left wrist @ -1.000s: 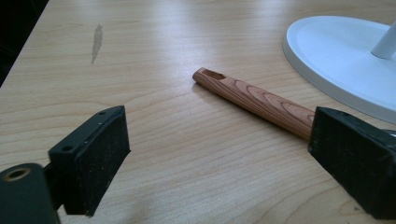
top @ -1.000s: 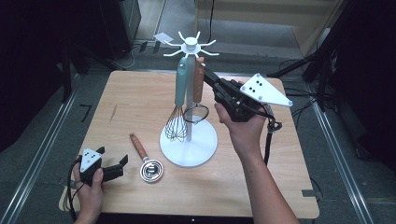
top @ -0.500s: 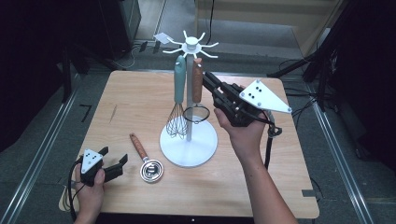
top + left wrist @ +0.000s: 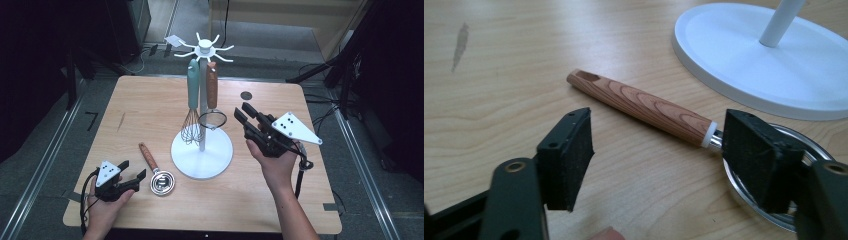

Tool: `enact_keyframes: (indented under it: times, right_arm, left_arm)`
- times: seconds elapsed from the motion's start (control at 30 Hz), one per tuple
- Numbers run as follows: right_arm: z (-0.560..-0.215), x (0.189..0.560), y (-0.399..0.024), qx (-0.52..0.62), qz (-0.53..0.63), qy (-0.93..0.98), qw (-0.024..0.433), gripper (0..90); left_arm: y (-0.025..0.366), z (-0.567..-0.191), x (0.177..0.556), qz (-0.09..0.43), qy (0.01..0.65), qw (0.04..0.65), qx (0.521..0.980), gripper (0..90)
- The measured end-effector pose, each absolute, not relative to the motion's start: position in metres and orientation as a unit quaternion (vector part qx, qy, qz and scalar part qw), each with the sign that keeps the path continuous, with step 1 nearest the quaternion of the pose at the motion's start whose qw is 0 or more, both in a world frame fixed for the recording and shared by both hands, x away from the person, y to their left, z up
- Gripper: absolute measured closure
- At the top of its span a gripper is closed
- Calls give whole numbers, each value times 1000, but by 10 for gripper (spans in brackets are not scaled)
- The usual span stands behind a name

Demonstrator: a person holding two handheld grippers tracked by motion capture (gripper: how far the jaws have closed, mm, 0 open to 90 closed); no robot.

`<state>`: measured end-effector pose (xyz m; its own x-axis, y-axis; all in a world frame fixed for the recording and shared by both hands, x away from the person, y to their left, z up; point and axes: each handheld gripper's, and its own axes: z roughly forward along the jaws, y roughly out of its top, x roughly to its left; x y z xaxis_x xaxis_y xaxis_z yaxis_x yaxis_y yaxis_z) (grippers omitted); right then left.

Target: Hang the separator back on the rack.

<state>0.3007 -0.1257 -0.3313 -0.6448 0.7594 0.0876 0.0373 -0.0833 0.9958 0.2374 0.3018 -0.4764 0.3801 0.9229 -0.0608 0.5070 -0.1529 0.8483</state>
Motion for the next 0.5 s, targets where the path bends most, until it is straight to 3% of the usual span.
enact_keyframes:
  times: [0.27, 0.37, 0.5]
  right_arm:
    - [-364, 294, -141, 350, 631, 634, 277, 614]
    - [-377, 290, -144, 354, 636, 636, 257, 549]
    - [-396, 283, -149, 369, 615, 646, 261, 534]
  left_arm:
    - [300, -480, 237, 199, 492, 430, 730, 533]
    - [297, -481, 237, 189, 481, 427, 741, 593]
    - [292, -482, 236, 184, 469, 422, 754, 642]
